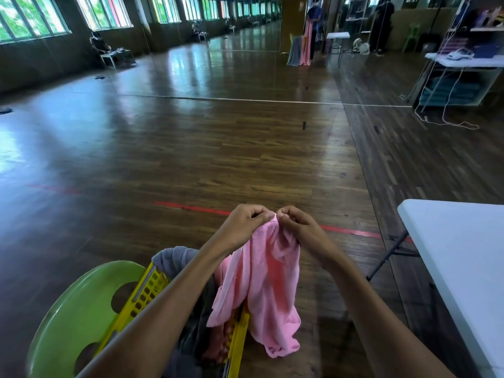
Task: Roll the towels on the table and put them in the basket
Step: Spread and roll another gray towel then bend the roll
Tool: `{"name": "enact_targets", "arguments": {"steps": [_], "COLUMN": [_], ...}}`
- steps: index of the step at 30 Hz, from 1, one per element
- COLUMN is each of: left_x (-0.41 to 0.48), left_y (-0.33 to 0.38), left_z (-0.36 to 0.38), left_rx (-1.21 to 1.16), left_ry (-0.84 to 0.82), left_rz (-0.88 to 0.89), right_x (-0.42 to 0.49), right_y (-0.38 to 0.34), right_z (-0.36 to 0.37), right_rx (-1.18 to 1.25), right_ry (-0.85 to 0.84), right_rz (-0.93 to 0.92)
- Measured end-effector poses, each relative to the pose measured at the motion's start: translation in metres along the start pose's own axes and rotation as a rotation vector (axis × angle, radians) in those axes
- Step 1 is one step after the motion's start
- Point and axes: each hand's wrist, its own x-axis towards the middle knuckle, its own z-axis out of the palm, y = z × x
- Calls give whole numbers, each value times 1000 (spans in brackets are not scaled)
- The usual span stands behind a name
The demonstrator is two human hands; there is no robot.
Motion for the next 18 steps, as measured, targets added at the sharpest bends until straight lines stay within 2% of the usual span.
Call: {"name": "enact_targets", "arguments": {"steps": [4,8,13,18], "left_x": [-2,-8,-20,-17], "left_y": [1,-4,-25,-16], "left_z": [-3,-10,-27,-18], "left_rx": [11,34,35,16], "left_ry": [-25,-70,-62,-33], "left_rz": [-11,-39,-80,-30], "right_x": [0,7,8,0], "right_y": [3,-7,-12,-12], "right_z": [3,-7,-43,-33], "right_rx": [18,-78,46,-92], "right_ry": [23,153,323,210], "right_rz": [-16,-79,-35,-30]}}
